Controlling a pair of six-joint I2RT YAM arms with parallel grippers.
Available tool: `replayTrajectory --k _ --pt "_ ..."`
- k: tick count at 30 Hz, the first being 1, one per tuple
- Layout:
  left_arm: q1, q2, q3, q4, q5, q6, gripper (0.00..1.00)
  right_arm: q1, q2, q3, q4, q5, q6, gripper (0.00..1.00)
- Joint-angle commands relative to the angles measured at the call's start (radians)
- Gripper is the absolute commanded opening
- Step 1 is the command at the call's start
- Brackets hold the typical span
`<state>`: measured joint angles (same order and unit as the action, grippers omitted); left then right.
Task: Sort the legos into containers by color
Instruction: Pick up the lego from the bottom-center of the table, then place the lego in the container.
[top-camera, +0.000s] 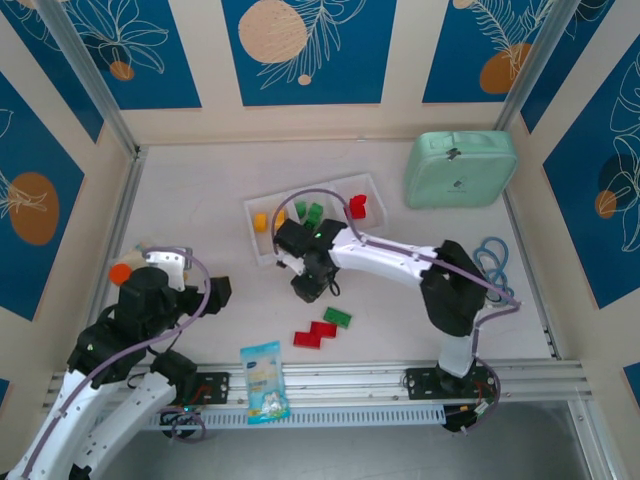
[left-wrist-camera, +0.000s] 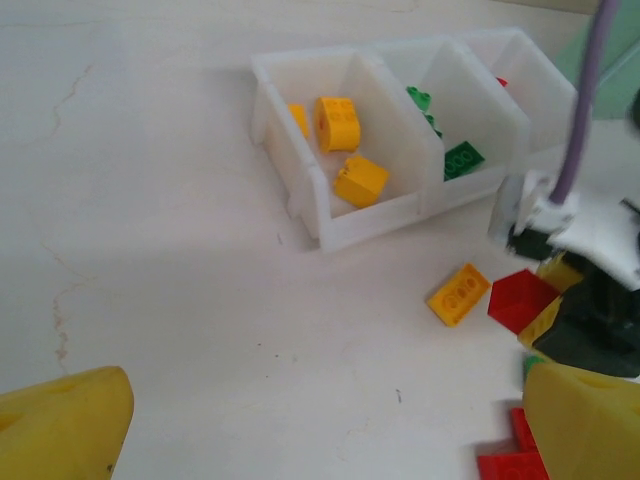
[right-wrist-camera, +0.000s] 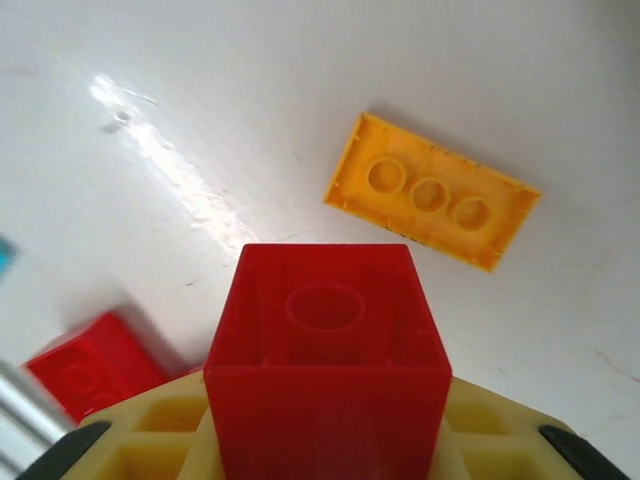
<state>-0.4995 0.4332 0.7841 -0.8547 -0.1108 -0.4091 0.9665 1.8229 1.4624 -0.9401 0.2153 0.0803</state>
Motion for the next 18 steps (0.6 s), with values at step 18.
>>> replayTrajectory --k 18 --pt "0.007 0.225 -0.029 0.088 0.309 0.075 0.99 -0.579 -0.093 0.228 0.050 -0.175 0.115 0.20"
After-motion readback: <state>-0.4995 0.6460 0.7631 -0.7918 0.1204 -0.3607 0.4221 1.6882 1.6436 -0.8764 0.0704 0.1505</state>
